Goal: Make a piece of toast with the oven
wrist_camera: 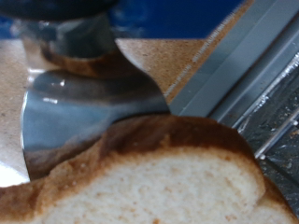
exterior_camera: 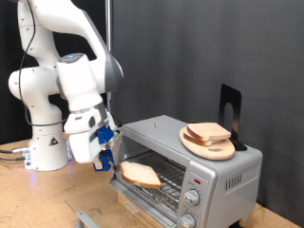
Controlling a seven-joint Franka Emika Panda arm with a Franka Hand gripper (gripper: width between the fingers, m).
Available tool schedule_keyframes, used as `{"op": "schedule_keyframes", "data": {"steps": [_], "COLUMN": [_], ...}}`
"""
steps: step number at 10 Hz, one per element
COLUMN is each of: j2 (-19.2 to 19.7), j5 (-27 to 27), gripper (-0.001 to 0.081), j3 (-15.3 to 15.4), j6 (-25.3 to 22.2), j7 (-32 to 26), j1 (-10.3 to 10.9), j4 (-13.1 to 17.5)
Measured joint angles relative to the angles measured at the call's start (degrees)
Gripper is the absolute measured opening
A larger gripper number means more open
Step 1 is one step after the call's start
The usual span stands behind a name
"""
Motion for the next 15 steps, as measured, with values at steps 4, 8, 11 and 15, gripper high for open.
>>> {"op": "schedule_keyframes", "data": {"steps": [4,8,11,15], "j2": [0.9,-1.6,-3.3,-3.2], "j5": [-2.6,-2.8,-2.7,-3.2], "gripper": [0.044,0.044,0.044,0.044], "j3": [1.9,-0.5,-1.4,0.4], "j6": [-0.4,-3.5,-4.2,-4.2], "j7": [2.2,-4.5,-4.8,-1.7], "j1": [-0.1,-1.2,-2.0,-1.9], "j4": [0.2,-1.4,-1.4,-0.9]}}
